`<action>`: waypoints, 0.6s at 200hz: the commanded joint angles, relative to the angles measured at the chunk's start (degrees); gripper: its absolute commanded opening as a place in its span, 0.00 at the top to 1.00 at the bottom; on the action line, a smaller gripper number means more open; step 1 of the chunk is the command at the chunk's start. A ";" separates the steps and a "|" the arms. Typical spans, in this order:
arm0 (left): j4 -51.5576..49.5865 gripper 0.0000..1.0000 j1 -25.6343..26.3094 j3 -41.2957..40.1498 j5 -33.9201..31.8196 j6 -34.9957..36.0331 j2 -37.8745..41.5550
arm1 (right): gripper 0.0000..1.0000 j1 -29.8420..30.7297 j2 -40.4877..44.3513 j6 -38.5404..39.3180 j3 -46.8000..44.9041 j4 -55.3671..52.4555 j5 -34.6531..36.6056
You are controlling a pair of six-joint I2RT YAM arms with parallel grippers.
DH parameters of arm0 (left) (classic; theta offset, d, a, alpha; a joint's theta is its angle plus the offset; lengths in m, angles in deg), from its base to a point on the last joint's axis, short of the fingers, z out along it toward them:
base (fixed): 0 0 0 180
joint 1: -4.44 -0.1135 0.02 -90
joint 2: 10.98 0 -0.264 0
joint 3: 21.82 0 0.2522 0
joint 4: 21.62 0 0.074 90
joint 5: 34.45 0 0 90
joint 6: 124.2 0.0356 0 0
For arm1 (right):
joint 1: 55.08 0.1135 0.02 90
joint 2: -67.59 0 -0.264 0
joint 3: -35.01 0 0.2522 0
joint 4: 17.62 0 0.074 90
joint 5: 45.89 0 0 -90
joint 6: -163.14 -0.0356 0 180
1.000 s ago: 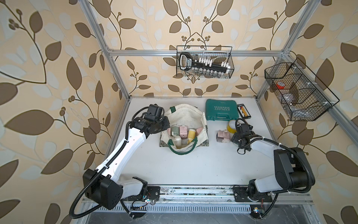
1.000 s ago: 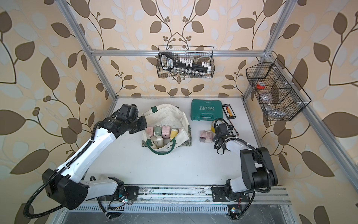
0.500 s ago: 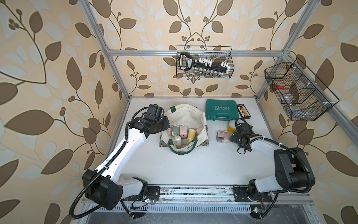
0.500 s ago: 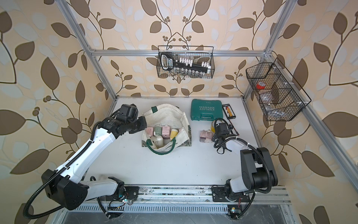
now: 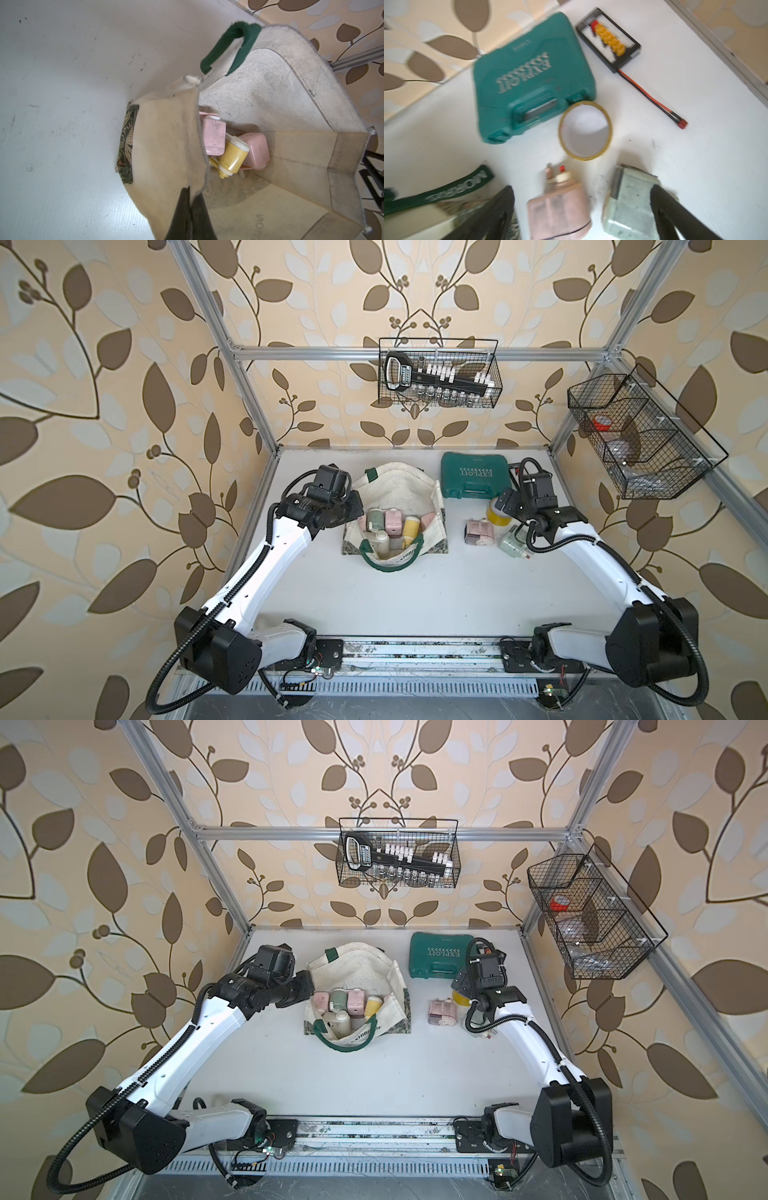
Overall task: Take out the pencil sharpeners from the tote bags
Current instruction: Place the pencil sharpener at the center of the board, then pick up the pencil sharpener from the canvas bag.
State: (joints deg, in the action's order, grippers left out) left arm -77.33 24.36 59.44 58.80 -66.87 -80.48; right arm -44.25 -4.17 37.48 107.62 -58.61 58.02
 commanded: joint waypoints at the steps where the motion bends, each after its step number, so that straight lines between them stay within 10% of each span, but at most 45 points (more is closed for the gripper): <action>1: 2.53 1.00 0.49 -2.98 2.99 2.27 5.77 | 0.03 6.86 3.52 2.87 5.39 1.41 -6.87; 120: 4.76 1.00 0.56 -16.92 5.17 1.51 15.45 | 0.17 34.25 -10.40 8.42 13.65 10.12 -18.12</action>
State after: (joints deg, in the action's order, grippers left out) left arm -71.15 24.38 45.13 63.46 -65.58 -65.92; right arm -12.23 -9.27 44.21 118.37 -46.32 41.56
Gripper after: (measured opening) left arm 0.046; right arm 0.836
